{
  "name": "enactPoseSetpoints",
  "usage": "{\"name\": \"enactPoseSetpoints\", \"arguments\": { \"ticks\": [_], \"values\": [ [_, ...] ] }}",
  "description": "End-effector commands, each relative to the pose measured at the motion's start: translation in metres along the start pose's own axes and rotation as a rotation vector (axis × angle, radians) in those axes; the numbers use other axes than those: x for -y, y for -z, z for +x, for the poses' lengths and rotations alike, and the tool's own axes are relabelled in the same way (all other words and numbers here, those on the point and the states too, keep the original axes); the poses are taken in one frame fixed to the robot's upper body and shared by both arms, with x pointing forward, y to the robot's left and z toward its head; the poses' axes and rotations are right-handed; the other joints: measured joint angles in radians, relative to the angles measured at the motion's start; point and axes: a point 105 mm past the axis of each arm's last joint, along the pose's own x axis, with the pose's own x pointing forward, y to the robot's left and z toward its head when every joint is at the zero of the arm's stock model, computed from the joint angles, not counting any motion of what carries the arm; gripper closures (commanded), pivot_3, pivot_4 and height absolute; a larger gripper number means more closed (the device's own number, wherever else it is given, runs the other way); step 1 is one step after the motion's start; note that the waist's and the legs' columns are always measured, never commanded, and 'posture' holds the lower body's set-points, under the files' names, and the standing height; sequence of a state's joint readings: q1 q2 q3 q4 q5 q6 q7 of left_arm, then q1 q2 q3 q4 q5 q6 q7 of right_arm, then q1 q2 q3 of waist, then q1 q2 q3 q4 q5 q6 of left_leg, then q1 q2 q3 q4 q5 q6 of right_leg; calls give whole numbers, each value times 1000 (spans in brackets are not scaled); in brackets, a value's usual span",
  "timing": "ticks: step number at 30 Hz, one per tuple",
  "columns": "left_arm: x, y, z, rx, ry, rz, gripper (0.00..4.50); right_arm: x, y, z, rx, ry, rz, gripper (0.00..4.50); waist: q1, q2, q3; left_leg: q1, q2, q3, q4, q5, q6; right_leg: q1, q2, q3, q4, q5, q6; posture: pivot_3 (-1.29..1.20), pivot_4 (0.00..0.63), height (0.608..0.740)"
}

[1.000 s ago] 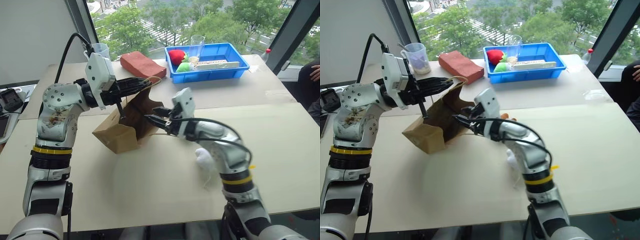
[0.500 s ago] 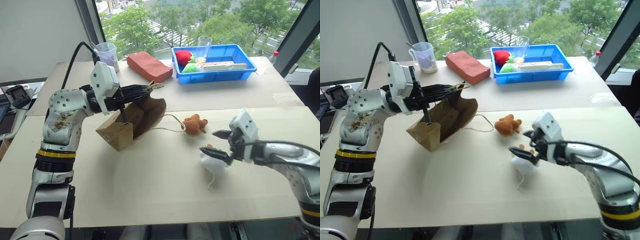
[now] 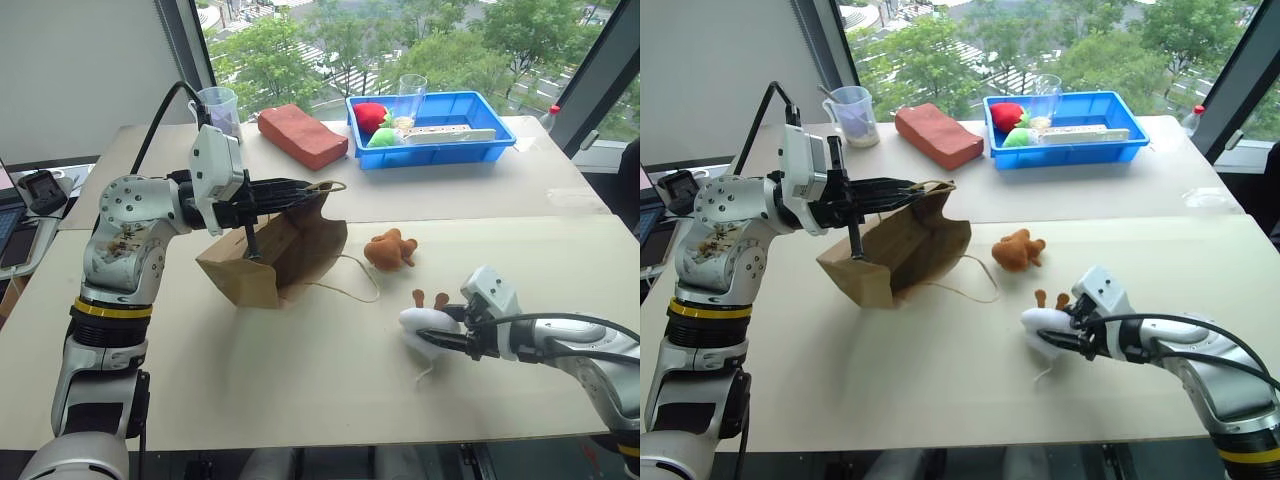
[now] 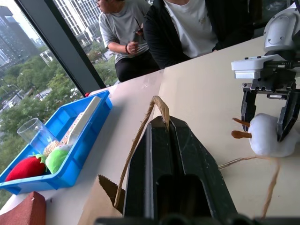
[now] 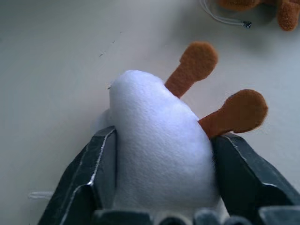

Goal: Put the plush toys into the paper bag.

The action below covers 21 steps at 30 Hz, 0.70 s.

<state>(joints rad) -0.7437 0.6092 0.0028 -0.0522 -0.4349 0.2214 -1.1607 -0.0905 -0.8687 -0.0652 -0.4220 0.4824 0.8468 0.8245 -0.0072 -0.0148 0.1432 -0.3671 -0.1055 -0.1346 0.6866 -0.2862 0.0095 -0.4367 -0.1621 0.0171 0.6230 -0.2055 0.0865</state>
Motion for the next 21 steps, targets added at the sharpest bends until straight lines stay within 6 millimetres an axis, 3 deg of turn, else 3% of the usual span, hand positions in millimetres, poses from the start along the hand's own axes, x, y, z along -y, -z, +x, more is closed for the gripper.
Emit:
{"name": "enactPoseSetpoints", "arguments": {
  "ticks": [1, 6, 11, 21],
  "values": [
    [-1, -10, -2, 21, -2, 33, 4500, 0, -21, -8, 71, -9, -13, 2901, 0, 0, 0, 0, 0, 0, 0, 0, 0, 0, 0, 0, 0, 0, 0, 0, 150, 740],
    [-1, -10, -2, 18, -3, 33, 4500, -13, -67, -18, 207, -127, -1, 4488, -5, 0, 0, 0, 0, -1, 0, 0, 0, 0, 0, 0, -1, 0, 0, 0, 150, 740],
    [-3, -11, 0, 22, 5, 38, 4500, -24, -118, -14, 369, -226, 61, 4488, -5, 0, 0, 0, 2, -2, 0, 0, 0, 0, 1, 0, -1, 1, -1, 0, 150, 740],
    [-1, -12, 10, 49, 32, 47, 4500, -31, -168, 82, 442, -150, 234, 4488, -11, 0, 0, -2, 1, -3, 0, 0, 0, -3, -1, -1, 3, 2, -1, 0, 150, 740]
  ]
}}
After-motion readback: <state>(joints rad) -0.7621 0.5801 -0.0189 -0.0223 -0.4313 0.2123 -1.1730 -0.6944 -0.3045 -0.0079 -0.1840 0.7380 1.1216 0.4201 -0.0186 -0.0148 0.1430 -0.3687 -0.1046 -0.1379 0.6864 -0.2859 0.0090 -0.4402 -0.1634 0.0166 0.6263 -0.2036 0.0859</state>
